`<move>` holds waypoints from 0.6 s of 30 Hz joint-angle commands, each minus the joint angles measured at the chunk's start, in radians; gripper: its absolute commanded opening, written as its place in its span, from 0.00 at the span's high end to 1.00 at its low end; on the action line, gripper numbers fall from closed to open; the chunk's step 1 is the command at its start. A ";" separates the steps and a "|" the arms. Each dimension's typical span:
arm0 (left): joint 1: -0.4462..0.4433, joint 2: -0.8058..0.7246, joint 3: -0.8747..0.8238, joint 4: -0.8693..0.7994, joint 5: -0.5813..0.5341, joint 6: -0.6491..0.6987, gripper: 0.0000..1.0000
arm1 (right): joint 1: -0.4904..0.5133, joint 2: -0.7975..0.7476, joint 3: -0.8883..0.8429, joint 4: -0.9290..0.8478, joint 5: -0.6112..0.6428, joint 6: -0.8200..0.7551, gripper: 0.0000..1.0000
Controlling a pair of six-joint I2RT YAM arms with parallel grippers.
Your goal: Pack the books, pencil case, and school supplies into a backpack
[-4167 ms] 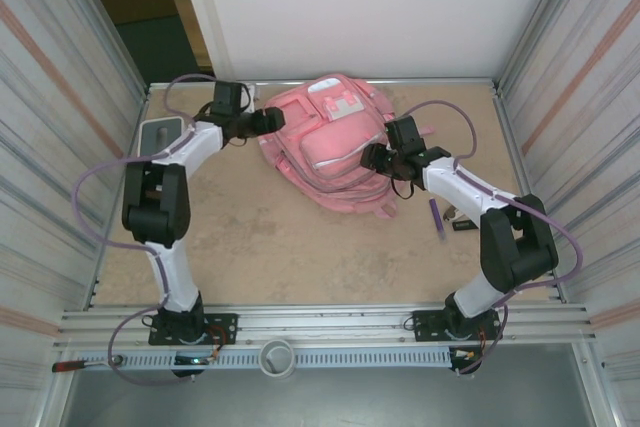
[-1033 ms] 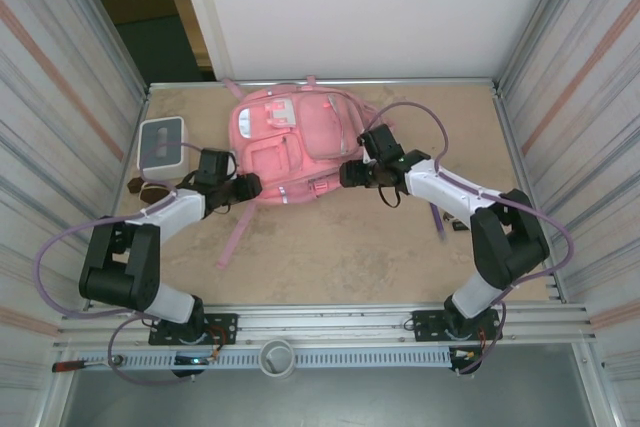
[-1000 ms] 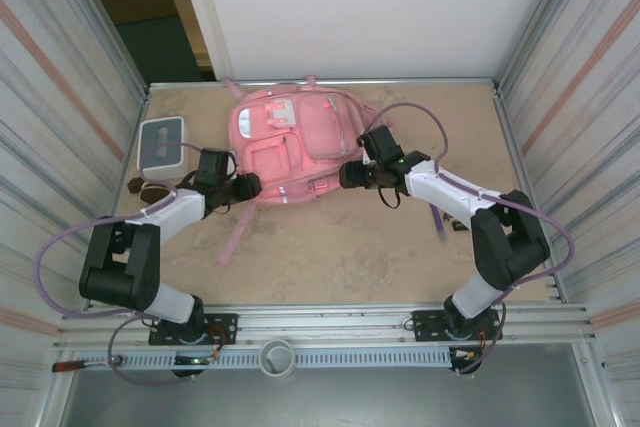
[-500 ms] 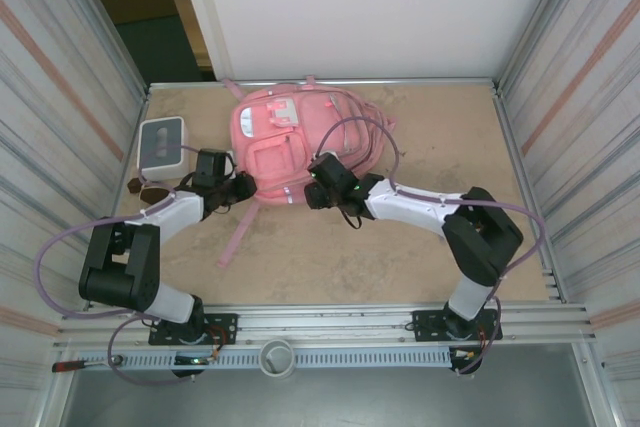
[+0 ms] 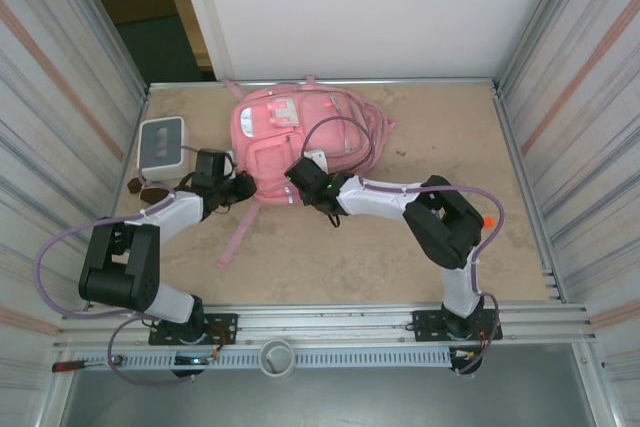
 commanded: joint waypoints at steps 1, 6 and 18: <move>-0.010 -0.013 -0.014 0.034 0.069 0.034 0.89 | 0.012 0.049 0.062 -0.085 0.111 0.043 0.58; -0.009 -0.011 -0.014 0.035 0.067 0.035 0.89 | 0.023 0.071 0.087 -0.137 0.188 0.054 0.61; -0.010 -0.004 -0.017 0.042 0.065 0.038 0.89 | 0.037 0.059 0.063 -0.140 0.226 0.046 0.77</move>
